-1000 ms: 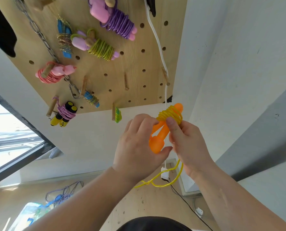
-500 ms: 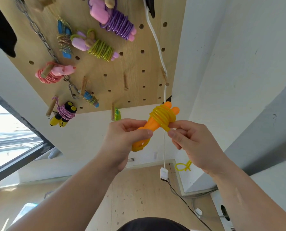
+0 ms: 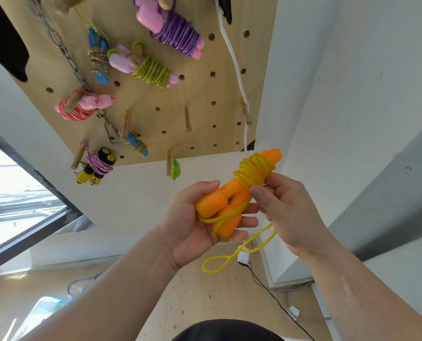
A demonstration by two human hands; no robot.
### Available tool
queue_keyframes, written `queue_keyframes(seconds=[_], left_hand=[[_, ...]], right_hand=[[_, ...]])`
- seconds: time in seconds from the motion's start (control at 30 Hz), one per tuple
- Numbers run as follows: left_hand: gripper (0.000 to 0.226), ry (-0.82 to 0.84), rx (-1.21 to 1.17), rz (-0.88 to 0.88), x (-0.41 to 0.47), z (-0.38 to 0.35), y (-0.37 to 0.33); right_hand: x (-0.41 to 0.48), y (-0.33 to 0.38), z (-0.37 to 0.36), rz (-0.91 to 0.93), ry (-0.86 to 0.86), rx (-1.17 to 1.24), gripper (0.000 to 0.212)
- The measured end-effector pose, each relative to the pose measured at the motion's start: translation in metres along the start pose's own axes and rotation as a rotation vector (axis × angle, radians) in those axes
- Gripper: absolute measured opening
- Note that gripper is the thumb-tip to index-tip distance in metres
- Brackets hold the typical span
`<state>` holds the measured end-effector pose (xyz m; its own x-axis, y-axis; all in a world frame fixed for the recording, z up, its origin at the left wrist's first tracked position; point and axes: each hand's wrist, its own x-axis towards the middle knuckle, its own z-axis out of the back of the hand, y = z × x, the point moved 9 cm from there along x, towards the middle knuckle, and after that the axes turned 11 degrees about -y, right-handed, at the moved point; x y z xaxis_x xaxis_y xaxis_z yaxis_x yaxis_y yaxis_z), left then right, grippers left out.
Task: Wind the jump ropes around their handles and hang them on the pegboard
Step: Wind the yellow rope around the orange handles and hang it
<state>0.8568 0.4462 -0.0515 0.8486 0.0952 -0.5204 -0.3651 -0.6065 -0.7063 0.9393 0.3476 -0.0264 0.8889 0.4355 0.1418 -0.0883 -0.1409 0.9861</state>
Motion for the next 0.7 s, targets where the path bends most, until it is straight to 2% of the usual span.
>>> queue_keyframes(seconds=[0.07,0.13,0.17,0.27,0.33,0.47,0.57,0.6,0.7], left_hand=[[0.052,-0.195,0.145,-0.144,0.005,0.015,-0.008],[0.045,-0.418,0.362,-0.429,-0.002,0.029,-0.027],[0.048,-0.478,0.535,-0.589,-0.010,0.026,-0.038],[0.080,-0.542,1.160,-0.908,-0.021,0.005,-0.042],[0.078,-0.582,1.278,-1.039,-0.021,-0.001,-0.040],[0.063,-0.666,1.187,-1.181,-0.030,0.003,-0.053],[0.058,-0.657,0.937,-0.991,-0.028,0.018,-0.065],[0.056,-0.638,0.822,-0.902,-0.024,0.024,-0.066],[0.059,-0.473,0.395,-0.703,-0.009,0.032,-0.064]], right_hand=[[0.001,-0.006,0.005,-0.026,-0.083,-0.037,0.028],[0.001,-0.011,0.011,-0.043,-0.169,-0.087,0.041],[0.000,-0.012,0.013,-0.043,-0.213,-0.116,0.047],[-0.002,-0.015,0.016,-0.067,-0.297,-0.159,0.067],[-0.003,-0.015,0.012,-0.094,-0.303,-0.155,0.068],[-0.003,-0.010,0.008,-0.125,-0.249,-0.076,0.057],[-0.003,0.002,0.001,-0.097,-0.113,0.015,0.031],[-0.002,0.004,-0.001,-0.103,-0.080,0.040,0.031],[0.002,-0.002,0.002,-0.174,-0.046,0.072,0.058]])
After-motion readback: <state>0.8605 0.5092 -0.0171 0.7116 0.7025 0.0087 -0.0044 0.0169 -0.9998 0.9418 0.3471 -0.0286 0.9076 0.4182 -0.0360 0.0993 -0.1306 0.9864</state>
